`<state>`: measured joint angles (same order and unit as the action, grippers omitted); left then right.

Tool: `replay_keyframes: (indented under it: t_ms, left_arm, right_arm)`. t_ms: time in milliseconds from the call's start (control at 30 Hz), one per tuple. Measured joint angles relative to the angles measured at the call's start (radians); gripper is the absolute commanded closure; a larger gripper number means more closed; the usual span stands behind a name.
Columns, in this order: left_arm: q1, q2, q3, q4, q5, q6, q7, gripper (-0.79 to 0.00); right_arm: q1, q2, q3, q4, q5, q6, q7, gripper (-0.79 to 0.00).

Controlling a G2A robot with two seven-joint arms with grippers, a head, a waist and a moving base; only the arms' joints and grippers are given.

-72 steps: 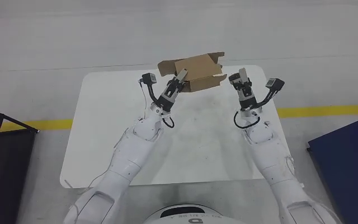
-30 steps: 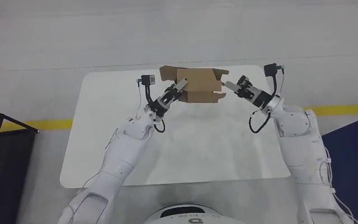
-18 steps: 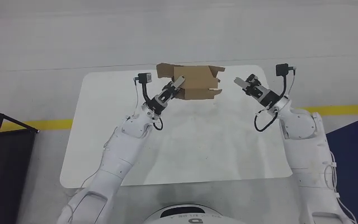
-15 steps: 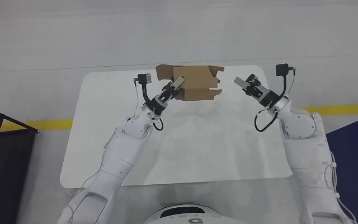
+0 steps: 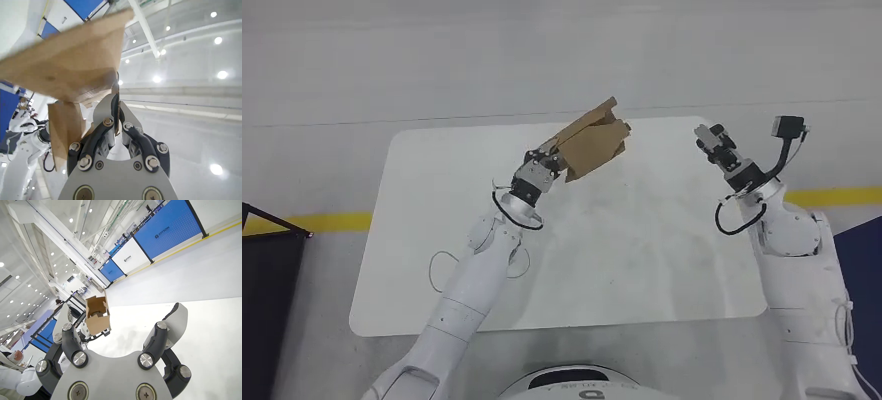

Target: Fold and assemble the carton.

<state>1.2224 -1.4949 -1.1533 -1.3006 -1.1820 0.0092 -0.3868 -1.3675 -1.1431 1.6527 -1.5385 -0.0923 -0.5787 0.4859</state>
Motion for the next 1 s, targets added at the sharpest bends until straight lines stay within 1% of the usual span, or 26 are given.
replay_keyframes:
  t_ms: [33,100,367,433,533,567,667,700,767,800,833,867,1000]
  left_arm:
    - [-0.002,-0.001,-0.001,-0.011,-0.018,0.018,0.008,0.0]
    - [-0.002,-0.001,-0.002,-0.015,-0.025,0.026,0.011,0.0]
    - [0.0,-0.002,-0.002,-0.015,-0.025,0.026,0.013,0.0]
    - [0.017,-0.008,-0.004,-0.043,-0.069,0.062,0.02,0.0]
    - [0.039,-0.018,-0.018,-0.109,-0.299,0.195,0.076,0.0]
    - [0.045,-0.02,-0.024,-0.133,-0.421,0.261,0.126,0.0]
    - [0.052,-0.022,-0.039,-0.182,-0.681,0.41,0.267,0.0]
    - [0.055,-0.022,-0.037,-0.196,-0.8,0.474,0.35,0.0]
    - [0.053,-0.023,-0.028,-0.209,-0.985,0.556,0.49,0.0]
    - [0.044,-0.021,-0.019,-0.206,-1.112,0.604,0.598,0.0]
    - [0.034,-0.019,-0.013,-0.199,-1.206,0.637,0.681,0.0]
    - [0.021,-0.015,-0.001,-0.18,-1.336,0.676,0.796,0.0]
    - [-0.024,-0.002,0.035,-0.113,-1.74,0.75,1.107,0.0]
  right_arm:
    - [-0.001,0.0,0.0,-0.003,0.021,-0.003,-0.003,-0.785]
    - [-0.003,-0.001,0.0,-0.006,0.053,-0.005,-0.005,-0.785]
    - [-0.002,-0.001,-0.001,-0.006,0.041,-0.005,-0.005,-0.785]
    - [-0.007,-0.001,-0.003,-0.011,0.029,-0.001,-0.004,-0.785]
    - [-0.02,0.001,0.001,-0.043,0.02,-0.041,-0.009,-0.785]
    - [-0.025,0.003,0.009,-0.056,0.036,-0.071,-0.008,-0.785]
    - [-0.031,0.007,0.03,-0.08,0.061,-0.125,0.002,-0.785]
    - [-0.032,0.009,0.036,-0.089,0.067,-0.144,0.009,-0.785]
    - [-0.033,0.011,0.038,-0.102,0.08,-0.17,0.02,-0.785]
    - [-0.034,0.013,0.035,-0.107,0.087,-0.184,0.036,-0.785]
    - [-0.033,0.015,0.033,-0.109,0.085,-0.188,0.053,-0.785]
    - [-0.031,0.018,0.033,-0.11,0.065,-0.187,0.077,-0.785]
    - [-0.022,0.025,0.039,-0.113,-0.029,-0.159,0.111,-0.785]
